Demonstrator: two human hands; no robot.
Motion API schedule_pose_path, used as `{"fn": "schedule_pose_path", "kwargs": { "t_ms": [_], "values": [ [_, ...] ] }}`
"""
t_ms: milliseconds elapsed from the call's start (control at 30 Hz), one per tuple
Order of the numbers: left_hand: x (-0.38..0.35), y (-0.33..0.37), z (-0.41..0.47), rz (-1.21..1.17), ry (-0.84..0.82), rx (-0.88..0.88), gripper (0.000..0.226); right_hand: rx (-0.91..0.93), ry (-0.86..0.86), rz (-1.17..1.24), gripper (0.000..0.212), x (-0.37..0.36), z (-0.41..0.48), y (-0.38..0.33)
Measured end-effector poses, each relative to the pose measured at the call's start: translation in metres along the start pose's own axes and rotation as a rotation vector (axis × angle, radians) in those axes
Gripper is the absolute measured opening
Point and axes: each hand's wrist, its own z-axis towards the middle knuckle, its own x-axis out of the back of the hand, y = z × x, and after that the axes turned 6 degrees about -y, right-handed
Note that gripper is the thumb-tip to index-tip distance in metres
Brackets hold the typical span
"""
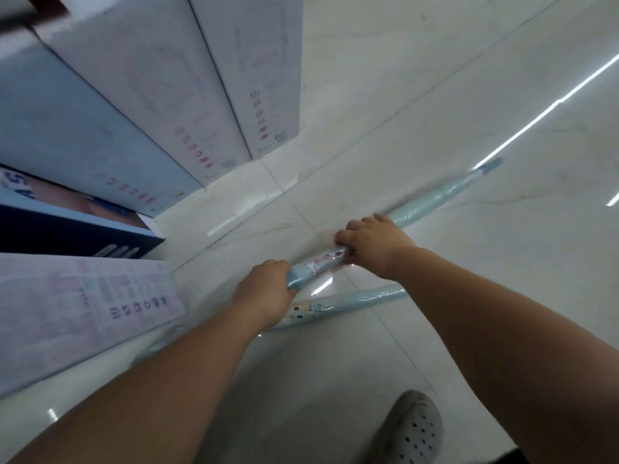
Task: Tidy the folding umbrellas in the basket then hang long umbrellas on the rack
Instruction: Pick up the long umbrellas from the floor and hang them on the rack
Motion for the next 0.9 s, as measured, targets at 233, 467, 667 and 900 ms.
{"fn": "schedule_pose_path", "kwargs": {
  "t_ms": [233,467,667,900],
  "values": [
    [0.128,0.104,-0.183,0.026,0.017,-0.097,0.034,-0.083,0.025,0.281,0.03,0.138,-0.198,-0.021],
    [0.29,0.212,-0.382,0.21,0.13,-0.246,0.036,-0.166,0.12,0.515,0.031,0.301,-0.384,-0.064],
    [0.38,0.248,-0.527,0.122,0.696,-0.38,0.028,-0.154,0.353,0.677,0.023,0.393,-0.465,-0.109],
    [0.395,0.233,-0.593,-0.419,0.519,-0.088,0.032,-0.097,0.476,1.077,0.009,0.462,-0.491,-0.188]
  ]
}}
